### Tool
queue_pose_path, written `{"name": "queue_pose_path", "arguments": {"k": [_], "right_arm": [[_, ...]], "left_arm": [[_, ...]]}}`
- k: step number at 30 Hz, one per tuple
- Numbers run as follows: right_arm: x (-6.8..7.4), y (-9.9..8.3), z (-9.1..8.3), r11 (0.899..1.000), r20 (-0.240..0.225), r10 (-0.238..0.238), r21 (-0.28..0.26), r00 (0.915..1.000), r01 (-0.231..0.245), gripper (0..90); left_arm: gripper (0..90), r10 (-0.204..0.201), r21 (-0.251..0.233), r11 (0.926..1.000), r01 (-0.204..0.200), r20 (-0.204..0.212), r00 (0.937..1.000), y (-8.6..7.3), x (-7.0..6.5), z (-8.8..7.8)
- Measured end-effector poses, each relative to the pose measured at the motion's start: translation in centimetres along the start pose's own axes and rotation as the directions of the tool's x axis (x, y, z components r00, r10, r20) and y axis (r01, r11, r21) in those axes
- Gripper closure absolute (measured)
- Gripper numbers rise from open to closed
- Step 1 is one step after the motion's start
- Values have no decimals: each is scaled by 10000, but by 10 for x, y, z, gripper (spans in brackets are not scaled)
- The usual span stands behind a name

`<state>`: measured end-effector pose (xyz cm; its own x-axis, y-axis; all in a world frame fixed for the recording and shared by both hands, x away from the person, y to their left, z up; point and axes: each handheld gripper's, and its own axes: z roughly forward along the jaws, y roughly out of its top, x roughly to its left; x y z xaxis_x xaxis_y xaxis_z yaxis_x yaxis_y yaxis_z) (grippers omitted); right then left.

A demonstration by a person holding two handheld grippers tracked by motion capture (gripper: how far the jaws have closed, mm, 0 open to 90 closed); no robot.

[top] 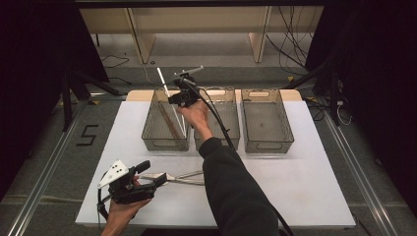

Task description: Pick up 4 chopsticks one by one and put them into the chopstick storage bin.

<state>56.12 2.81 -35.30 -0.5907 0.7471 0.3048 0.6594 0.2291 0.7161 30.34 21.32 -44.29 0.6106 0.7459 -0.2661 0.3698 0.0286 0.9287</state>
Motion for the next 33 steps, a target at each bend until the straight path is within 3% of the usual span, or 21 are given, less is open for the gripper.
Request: {"name": "queue_pose_path", "arguments": {"k": [33], "right_arm": [[-5,-11,28,9986,609,-49,533,9981,17,847]], "left_arm": [[159,18,18,10000,-18,70,10000,0,-1,0]]}}
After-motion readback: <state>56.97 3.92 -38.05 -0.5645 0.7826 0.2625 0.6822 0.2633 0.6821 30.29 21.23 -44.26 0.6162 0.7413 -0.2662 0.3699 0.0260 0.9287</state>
